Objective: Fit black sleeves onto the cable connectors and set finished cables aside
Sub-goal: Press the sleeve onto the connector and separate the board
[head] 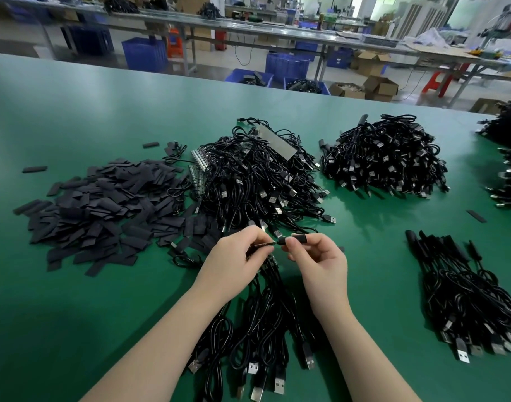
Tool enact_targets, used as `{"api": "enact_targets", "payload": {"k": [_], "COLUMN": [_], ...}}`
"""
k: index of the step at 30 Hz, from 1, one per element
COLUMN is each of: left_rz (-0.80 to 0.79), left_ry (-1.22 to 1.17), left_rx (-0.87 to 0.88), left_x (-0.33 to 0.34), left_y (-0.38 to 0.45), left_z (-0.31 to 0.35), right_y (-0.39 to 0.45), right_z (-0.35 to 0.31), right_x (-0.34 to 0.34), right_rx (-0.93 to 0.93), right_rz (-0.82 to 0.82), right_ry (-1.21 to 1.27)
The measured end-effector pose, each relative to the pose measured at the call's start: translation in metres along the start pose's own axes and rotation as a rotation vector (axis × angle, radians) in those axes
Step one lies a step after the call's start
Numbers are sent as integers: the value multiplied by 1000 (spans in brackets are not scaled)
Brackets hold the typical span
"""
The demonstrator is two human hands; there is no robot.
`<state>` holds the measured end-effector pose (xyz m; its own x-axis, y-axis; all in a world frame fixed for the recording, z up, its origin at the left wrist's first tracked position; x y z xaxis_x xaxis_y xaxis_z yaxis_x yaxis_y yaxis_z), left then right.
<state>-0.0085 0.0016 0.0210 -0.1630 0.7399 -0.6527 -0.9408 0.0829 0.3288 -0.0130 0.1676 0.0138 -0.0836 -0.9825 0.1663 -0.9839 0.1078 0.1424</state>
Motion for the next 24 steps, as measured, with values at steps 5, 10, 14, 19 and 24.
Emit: {"api": "enact_targets", "payload": {"k": [5,10,14,19,24], "left_rz": [86,68,58,-49,-47], "left_ry": [-40,-34,22,130,120], "left_rx": [-13,-46,-57,-20,-12], "left_x": [-8,-5,-6,-2,-3], "left_y": [1,-1,-1,-1,-1], "left_z": [-1,-2,-1,4,5], "right_y": [1,1,-1,-1,-3], "right_z": [1,1,1,-3,-6], "right_x": [-1,-1,-2,1,0], "right_rx": [5,27,42,-6,-51], "right_rz": [2,14,25,6,32], "right_ry": [-3,75,125,50,-3]}}
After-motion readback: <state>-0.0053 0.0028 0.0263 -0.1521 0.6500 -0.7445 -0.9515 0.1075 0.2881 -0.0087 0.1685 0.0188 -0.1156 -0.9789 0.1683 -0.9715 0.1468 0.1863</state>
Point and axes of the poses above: each hand's wrist, its own y-axis towards the middle knuckle, its own x-axis out of the palm, z = x × y, the point moved 6 cm from there along y, towards the middle knuckle, and after that the axes turned 6 degrees about y, right-handed, at the moved point
